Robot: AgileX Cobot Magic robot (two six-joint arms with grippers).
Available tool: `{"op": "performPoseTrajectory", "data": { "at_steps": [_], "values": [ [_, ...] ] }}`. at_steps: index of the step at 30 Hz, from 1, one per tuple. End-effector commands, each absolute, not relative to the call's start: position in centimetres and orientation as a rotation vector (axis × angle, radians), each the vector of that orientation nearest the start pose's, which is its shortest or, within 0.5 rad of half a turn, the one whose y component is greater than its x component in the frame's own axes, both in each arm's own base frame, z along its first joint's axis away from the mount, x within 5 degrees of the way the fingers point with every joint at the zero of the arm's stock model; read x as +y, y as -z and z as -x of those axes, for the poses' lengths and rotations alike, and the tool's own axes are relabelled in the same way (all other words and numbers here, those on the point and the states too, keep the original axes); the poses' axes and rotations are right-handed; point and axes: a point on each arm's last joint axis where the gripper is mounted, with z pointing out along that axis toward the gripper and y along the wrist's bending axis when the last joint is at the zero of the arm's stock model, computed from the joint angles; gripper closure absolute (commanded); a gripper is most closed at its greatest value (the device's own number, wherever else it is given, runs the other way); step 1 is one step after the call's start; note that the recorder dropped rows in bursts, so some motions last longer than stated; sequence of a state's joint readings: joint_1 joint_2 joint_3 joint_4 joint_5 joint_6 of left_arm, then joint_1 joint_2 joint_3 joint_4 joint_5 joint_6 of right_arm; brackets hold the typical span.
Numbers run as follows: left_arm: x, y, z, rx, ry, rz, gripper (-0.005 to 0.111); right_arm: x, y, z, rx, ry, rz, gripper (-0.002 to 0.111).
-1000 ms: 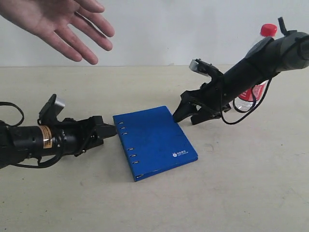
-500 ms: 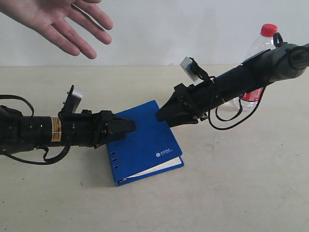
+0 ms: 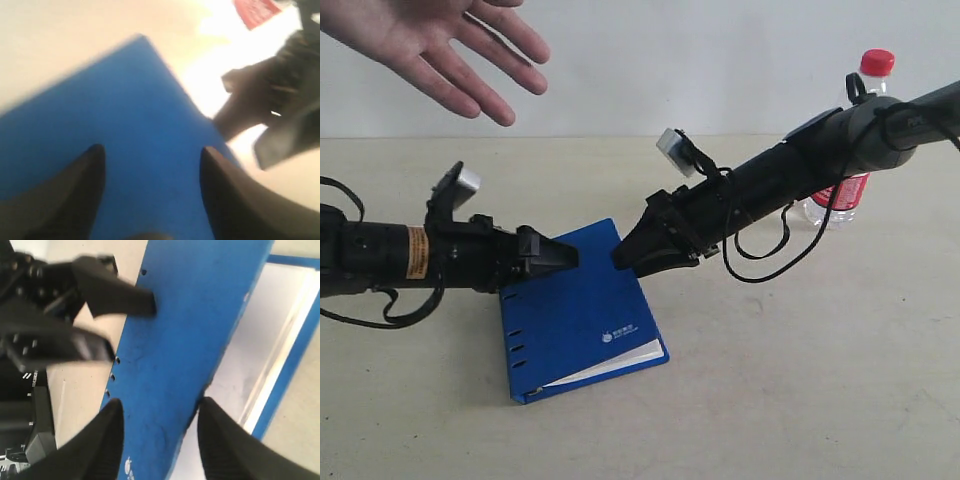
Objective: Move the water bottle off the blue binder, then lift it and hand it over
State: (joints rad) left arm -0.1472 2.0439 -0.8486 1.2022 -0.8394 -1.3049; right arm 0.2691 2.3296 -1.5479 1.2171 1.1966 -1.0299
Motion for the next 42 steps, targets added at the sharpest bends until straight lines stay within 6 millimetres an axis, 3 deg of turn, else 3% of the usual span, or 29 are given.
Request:
{"op": "performPoseTrajectory", "data": {
  "at_steps": [1, 7, 13, 17, 24, 26, 31, 36, 42],
  "values": [
    [-8.8, -11.3, -33.9, 2.282, 0.898, -0.234, 0.053, 19.3, -12.3, -39.8, 2.459, -1.565, 0.779, 0.076],
    [-8.1, -11.9, -33.1, 2.408, 0.815, -0.262, 0.053, 19.3, -12.3, -39.8, 2.461, -1.565, 0.777, 0.077],
    [-7.6, -10.2, -32.7, 2.511, 0.754, -0.165, 0.053, 19.9, -12.6, -39.8, 2.422, -1.599, 0.76, 0.076],
    [-7.2, -9.9, -32.6, 2.53, 0.709, -0.138, 0.053, 21.2, -12.9, -39.4, 2.363, -1.623, 0.799, 0.067],
    [-8.4, -9.5, -32.3, 2.497, 0.908, -0.168, 0.053, 22.9, -12.9, -38.4, 2.34, -1.631, 0.88, 0.063],
    [-8.7, -9.9, -32.3, 2.456, 0.962, -0.204, 0.053, 23.2, -12.7, -38.4, 2.347, -1.598, 0.873, 0.068],
    [-8.1, -10.2, -32.5, 2.45, 0.903, -0.187, 0.053, 22.9, -12.7, -38.8, 2.342, -1.578, 0.847, 0.108],
    [-7.2, -10.1, -32.8, 2.459, 0.856, -0.138, 0.053, 22.0, -12.6, -39.5, 2.283, -1.512, 0.89, 0.108],
    [-7.2, -9.9, -33.4, 2.386, 0.903, -0.084, 0.053, 19.3, -13.2, -40.5, 2.26, -1.572, 0.825, 0.108]
  ]
}}
